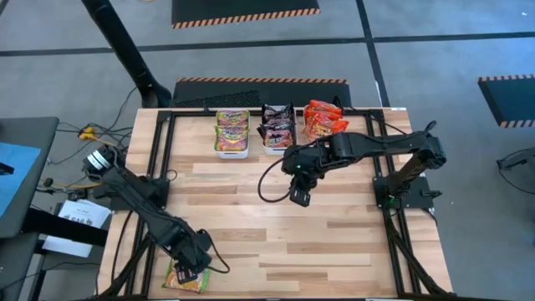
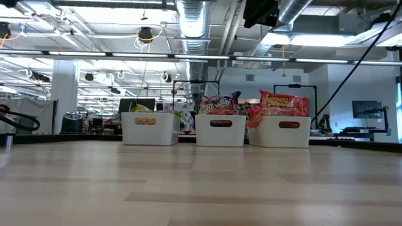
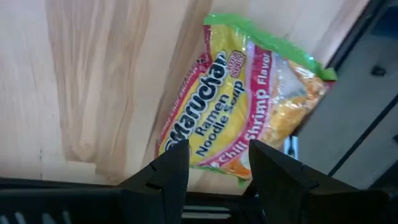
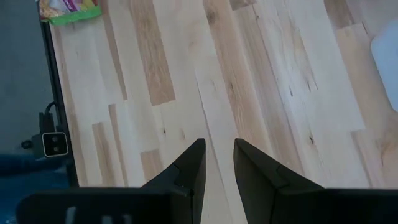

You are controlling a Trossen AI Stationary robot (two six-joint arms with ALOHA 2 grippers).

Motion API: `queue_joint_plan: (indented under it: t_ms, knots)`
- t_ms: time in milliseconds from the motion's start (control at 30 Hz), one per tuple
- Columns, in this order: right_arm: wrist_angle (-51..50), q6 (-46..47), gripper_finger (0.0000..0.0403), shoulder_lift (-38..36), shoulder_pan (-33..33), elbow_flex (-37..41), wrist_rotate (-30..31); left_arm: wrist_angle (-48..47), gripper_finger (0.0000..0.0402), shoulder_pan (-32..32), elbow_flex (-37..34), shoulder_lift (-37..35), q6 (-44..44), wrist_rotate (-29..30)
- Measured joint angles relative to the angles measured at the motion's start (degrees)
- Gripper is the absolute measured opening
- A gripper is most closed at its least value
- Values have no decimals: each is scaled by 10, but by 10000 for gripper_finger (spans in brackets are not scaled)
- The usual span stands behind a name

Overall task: Sort Maruchan noodles
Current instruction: Put the green noodle pack into the left white bin

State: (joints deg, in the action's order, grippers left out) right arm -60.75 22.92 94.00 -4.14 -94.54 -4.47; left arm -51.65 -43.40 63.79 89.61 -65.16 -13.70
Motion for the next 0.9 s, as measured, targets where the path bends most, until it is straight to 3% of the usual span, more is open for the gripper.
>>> queue_joint_plan:
  t_ms: [233,667,900]
  knots:
    - [0,32,109,0,0,0,0,7,153,-8,0,33,26,-5]
    - [31,53,109,0,0,0,0,39,153,-61,0,37,9,54]
    - [43,57,109,0,0,0,0,54,153,-67,0,49,9,54]
